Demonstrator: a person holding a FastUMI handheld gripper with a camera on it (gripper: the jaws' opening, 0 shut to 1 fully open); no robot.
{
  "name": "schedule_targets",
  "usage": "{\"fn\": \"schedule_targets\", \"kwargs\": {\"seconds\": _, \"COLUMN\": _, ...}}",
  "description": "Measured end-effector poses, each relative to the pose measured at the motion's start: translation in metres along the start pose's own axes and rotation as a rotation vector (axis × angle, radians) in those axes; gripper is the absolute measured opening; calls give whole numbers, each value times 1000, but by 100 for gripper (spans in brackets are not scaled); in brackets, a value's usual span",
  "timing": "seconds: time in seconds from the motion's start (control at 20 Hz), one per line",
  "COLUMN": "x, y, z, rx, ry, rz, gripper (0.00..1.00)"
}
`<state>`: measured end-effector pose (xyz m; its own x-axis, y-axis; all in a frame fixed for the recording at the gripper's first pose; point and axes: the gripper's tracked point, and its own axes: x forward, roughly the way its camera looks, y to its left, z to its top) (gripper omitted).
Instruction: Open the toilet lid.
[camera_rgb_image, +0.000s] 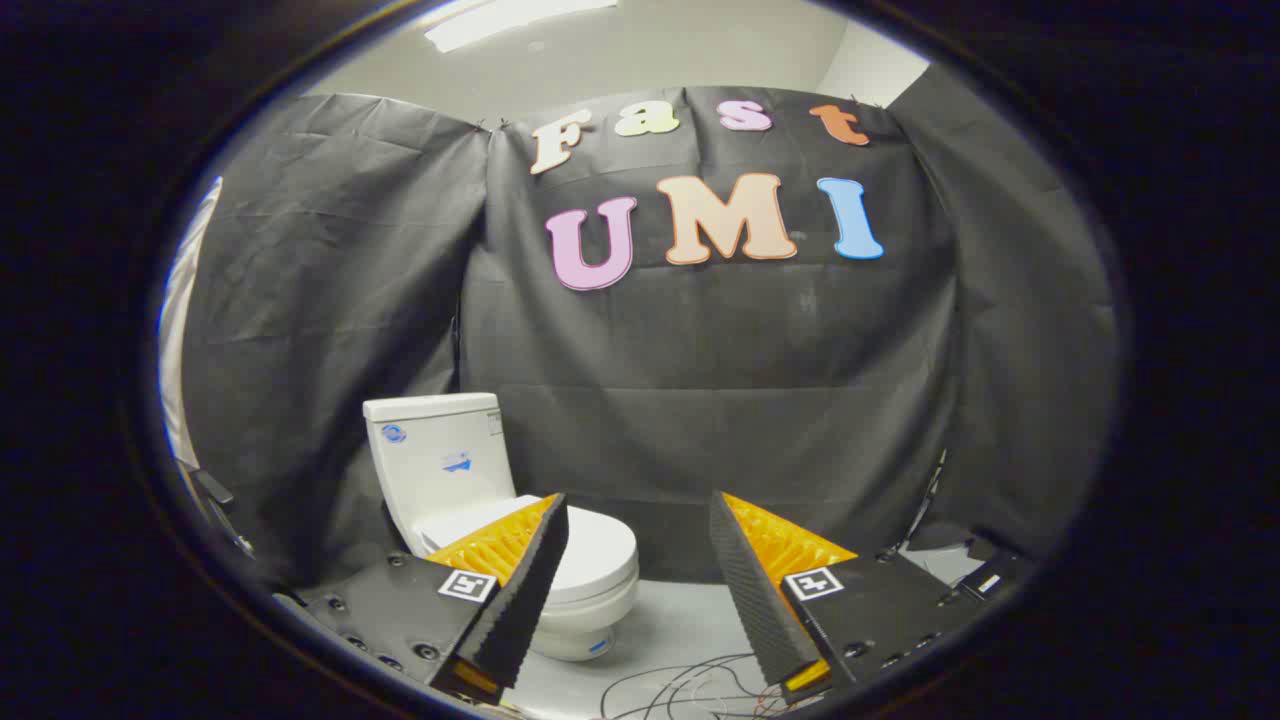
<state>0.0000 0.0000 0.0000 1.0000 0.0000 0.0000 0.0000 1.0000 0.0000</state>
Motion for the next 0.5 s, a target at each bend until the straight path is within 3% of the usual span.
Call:
{"fn": "schedule_targets", "kwargs": {"seconds": 0.25, "x": 42, "y": 9, "z": 5, "rx": -24, "ry": -2, "rz": -31, "gripper": 89}}
{"fn": "schedule_targets", "kwargs": {"seconds": 0.5, "x": 44, "y": 63, "z": 7, "rx": -20, "ry": -28, "rz": -47, "gripper": 89}}
